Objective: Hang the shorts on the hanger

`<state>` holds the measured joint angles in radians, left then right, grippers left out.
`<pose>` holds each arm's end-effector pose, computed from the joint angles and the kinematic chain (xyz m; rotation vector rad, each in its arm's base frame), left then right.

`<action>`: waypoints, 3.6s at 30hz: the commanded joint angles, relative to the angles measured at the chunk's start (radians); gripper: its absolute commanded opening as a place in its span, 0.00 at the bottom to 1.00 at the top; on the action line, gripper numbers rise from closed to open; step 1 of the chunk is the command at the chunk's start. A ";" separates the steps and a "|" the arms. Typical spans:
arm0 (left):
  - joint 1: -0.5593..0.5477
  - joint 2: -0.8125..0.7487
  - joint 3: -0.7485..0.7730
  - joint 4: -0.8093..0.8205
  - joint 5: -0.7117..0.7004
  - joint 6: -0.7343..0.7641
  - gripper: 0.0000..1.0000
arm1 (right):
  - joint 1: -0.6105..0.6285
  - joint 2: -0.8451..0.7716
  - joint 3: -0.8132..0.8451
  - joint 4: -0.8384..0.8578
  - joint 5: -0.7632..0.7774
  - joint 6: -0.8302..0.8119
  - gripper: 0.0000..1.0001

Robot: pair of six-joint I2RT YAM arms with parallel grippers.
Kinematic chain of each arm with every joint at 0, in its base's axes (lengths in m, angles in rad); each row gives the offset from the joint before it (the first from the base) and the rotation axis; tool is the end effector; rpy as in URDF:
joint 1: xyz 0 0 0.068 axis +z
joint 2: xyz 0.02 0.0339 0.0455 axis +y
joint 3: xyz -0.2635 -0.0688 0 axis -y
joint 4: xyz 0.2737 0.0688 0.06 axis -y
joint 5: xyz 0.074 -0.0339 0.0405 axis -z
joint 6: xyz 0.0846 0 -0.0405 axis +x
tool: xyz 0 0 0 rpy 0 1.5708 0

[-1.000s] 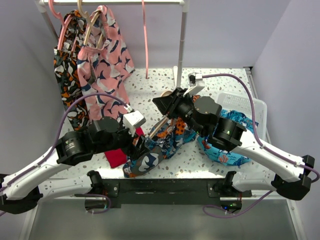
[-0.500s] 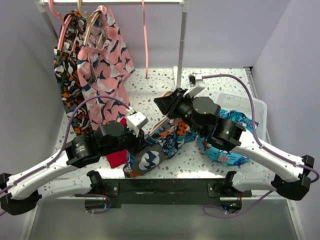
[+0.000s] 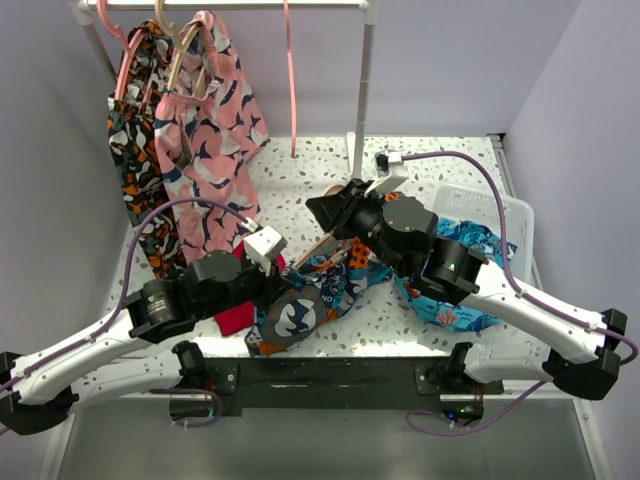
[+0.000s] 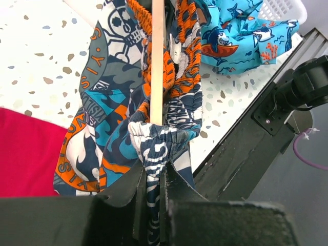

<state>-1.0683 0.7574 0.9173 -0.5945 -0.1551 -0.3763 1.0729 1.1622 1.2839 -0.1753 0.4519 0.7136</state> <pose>0.1232 -0.1971 0.3310 0.6089 1.9936 -0.7572 0.1899 0.2719 0.4400 0.0598 1.7148 0.9964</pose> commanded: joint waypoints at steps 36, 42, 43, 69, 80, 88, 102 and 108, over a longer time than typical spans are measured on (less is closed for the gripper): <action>0.007 -0.116 0.178 -0.459 -0.489 -0.375 0.00 | -0.188 0.516 0.520 0.010 0.151 -0.425 0.89; 0.007 0.023 0.329 -0.488 -0.650 -0.322 0.00 | -0.189 0.510 0.494 0.066 0.209 -0.448 0.86; 0.007 0.069 0.348 -0.491 -0.665 -0.300 0.00 | -0.189 0.513 0.508 0.054 0.218 -0.451 0.85; 0.599 0.362 0.575 -0.042 -0.183 0.168 0.00 | -0.211 0.487 0.525 -0.010 0.214 -0.456 0.85; 0.666 0.499 0.802 -0.079 -0.089 0.232 0.00 | -0.214 0.473 0.537 -0.035 0.173 -0.445 0.85; 0.709 0.588 0.923 -0.099 -0.049 0.261 0.00 | -0.214 0.442 0.500 -0.032 0.136 -0.419 0.85; 0.752 0.743 1.153 -0.151 -0.021 0.297 0.00 | -0.212 0.352 0.419 -0.043 0.065 -0.367 0.85; 0.768 0.784 1.184 -0.157 -0.009 0.298 0.00 | -0.212 0.318 0.393 -0.052 0.030 -0.342 0.85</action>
<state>-0.3199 1.5330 2.0438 -0.8093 -0.1841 -0.1074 0.8627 1.5394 1.6932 -0.2314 0.5186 0.3420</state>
